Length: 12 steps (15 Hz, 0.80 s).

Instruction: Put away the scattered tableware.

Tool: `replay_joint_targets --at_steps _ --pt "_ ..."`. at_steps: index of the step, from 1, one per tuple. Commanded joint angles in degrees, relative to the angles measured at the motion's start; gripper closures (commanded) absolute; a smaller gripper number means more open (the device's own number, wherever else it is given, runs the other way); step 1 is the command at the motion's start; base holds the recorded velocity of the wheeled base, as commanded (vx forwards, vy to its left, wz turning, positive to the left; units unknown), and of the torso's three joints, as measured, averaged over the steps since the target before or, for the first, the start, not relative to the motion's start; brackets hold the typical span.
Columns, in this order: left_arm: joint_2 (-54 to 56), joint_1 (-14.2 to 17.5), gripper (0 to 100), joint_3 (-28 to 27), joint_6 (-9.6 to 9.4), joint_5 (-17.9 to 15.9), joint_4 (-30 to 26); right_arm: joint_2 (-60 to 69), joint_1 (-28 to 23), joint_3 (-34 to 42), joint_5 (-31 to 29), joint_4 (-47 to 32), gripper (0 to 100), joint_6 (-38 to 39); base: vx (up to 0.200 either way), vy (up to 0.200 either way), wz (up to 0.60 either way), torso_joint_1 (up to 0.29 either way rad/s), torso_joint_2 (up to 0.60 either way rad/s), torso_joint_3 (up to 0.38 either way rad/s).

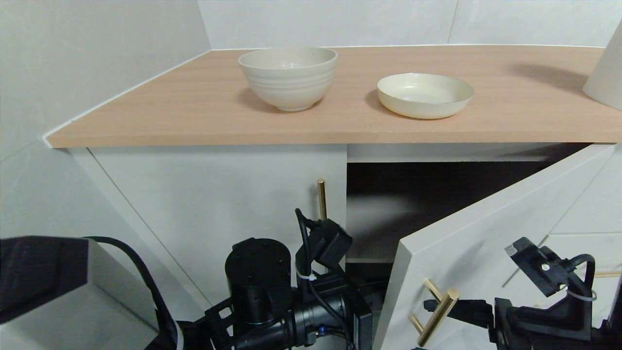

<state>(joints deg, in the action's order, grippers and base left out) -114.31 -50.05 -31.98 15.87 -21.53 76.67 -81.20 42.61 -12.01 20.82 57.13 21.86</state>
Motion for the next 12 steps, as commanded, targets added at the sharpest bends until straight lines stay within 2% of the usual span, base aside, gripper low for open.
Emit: replay_joint_targets --at_steps 1,7,10,12 --pt "-0.2 0.0 100 -0.2 0.12 0.0 0.1 6.5 -3.1 0.8 -0.1 0.0 0 0.1 0.000 0.000 0.00 0.000 0.00 0.000" --pt "-0.3 -0.2 100 -1.2 0.21 -0.1 0.1 9.9 -3.1 1.4 -0.3 -0.1 0 0.1 0.000 0.000 0.00 0.000 0.00 0.000" --pt "-0.8 -0.2 100 -3.8 0.21 -0.3 -3.5 11.5 -3.1 1.8 -0.3 -0.2 0 0.0 0.000 0.000 0.00 0.000 0.00 0.000" --pt "-1.1 -0.2 100 -5.6 0.56 -0.3 -4.4 12.0 -3.1 1.9 -0.3 -0.2 0 0.0 -0.200 0.000 0.00 0.002 0.01 0.000"
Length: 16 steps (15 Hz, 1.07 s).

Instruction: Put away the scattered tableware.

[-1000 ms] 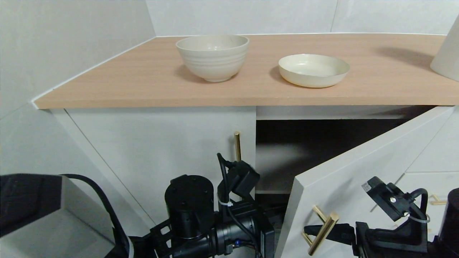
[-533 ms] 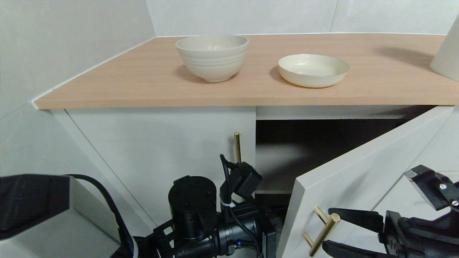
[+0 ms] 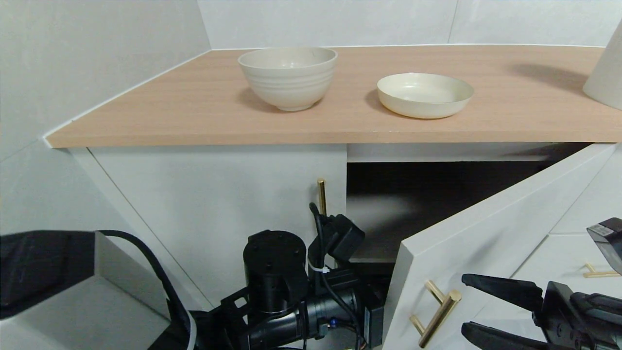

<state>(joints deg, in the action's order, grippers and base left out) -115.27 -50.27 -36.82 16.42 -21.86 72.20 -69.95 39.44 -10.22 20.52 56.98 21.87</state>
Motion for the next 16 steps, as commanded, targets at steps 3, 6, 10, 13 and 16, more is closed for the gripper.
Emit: replay_joint_targets --at_steps 3,6,10,13,16 --pt "-1.4 0.1 100 -4.8 0.63 -0.2 -2.7 0.9 0.0 0.2 0.0 0.0 0 -0.2 -0.067 0.000 0.00 0.004 0.00 0.001" --pt "-1.6 0.0 100 -6.4 0.63 -0.2 -4.0 1.7 0.0 0.1 0.0 0.0 0 -0.2 0.000 0.000 0.00 0.000 0.00 0.000" --pt "-3.0 0.1 100 -8.2 0.72 -0.1 -5.3 2.0 -0.6 0.0 0.0 0.0 0 -0.2 -0.050 0.000 0.00 0.002 0.00 0.001" --pt "-2.9 0.1 100 -8.9 0.72 -0.1 -5.4 2.1 -0.6 0.0 0.0 0.0 0 -0.2 -0.200 0.000 0.00 0.005 0.01 0.001" --pt "-3.7 0.3 100 -10.9 0.72 -0.1 -6.6 2.4 -0.6 0.0 0.0 0.0 0 -0.2 0.000 0.000 0.00 0.000 0.00 0.000"
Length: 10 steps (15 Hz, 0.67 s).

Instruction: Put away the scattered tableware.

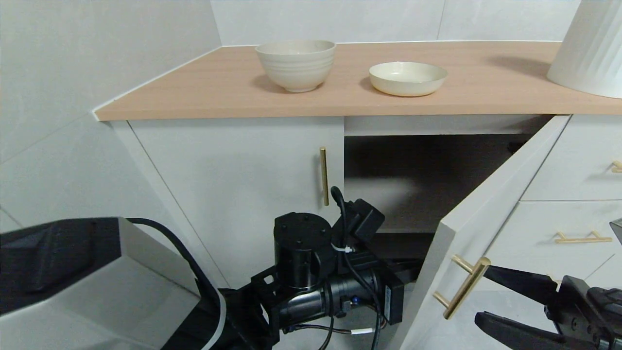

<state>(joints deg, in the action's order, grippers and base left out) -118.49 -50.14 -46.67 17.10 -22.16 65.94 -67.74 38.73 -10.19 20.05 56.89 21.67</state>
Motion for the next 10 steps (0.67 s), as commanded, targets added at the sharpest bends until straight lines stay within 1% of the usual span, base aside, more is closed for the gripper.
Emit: replay_joint_targets --at_steps 1,4,8,10 --pt "-1.1 0.3 100 -2.1 0.04 0.2 -1.0 0.2 0.1 0.0 0.4 0.1 0 0.0 0.000 0.000 0.00 0.000 0.00 0.000" --pt "-4.0 1.8 100 -4.5 0.04 0.3 -1.6 1.3 -0.3 -0.1 0.4 0.1 0 0.0 0.000 0.000 0.00 0.000 0.00 0.000" --pt "-3.6 1.9 100 -4.5 0.04 0.5 -1.6 5.3 -0.2 -0.2 0.8 -0.5 0 0.0 0.000 0.000 0.00 0.000 0.00 0.000" --pt "-3.3 1.9 100 -4.5 0.04 0.6 -1.6 6.3 -0.6 -0.4 0.7 -2.6 0 -0.1 0.000 0.000 0.00 0.000 0.00 0.000"
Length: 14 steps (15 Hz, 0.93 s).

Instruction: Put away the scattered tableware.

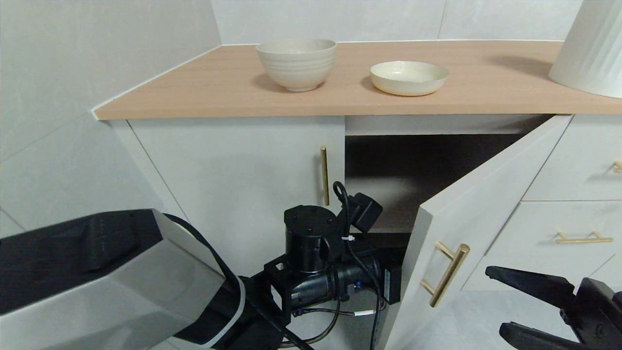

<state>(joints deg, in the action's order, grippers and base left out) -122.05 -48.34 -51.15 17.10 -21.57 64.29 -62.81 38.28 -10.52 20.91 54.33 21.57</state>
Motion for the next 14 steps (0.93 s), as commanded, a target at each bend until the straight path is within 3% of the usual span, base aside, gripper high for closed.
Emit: replay_joint_targets --at_steps 1,4,7,14 --pt "0.3 0.1 100 0.0 0.04 0.0 0.0 3.0 -1.0 -0.6 -0.1 -2.1 0 -0.1 0.000 0.000 0.00 0.000 0.00 0.000" --pt "0.1 0.1 100 -0.8 0.04 0.0 0.0 8.1 3.3 -2.0 4.5 -11.8 0 -0.1 0.000 0.000 0.00 0.000 0.00 0.000" --pt "0.0 -0.4 100 -1.4 0.04 -0.1 -0.8 8.1 3.6 -2.0 5.8 -13.5 0 -1.3 0.000 0.000 0.00 0.000 0.00 0.000" --pt "-2.9 -8.3 100 -8.4 0.04 0.2 -5.1 11.9 3.6 -0.7 18.1 -13.5 0 -2.0 0.000 0.000 0.00 0.000 0.00 0.000"
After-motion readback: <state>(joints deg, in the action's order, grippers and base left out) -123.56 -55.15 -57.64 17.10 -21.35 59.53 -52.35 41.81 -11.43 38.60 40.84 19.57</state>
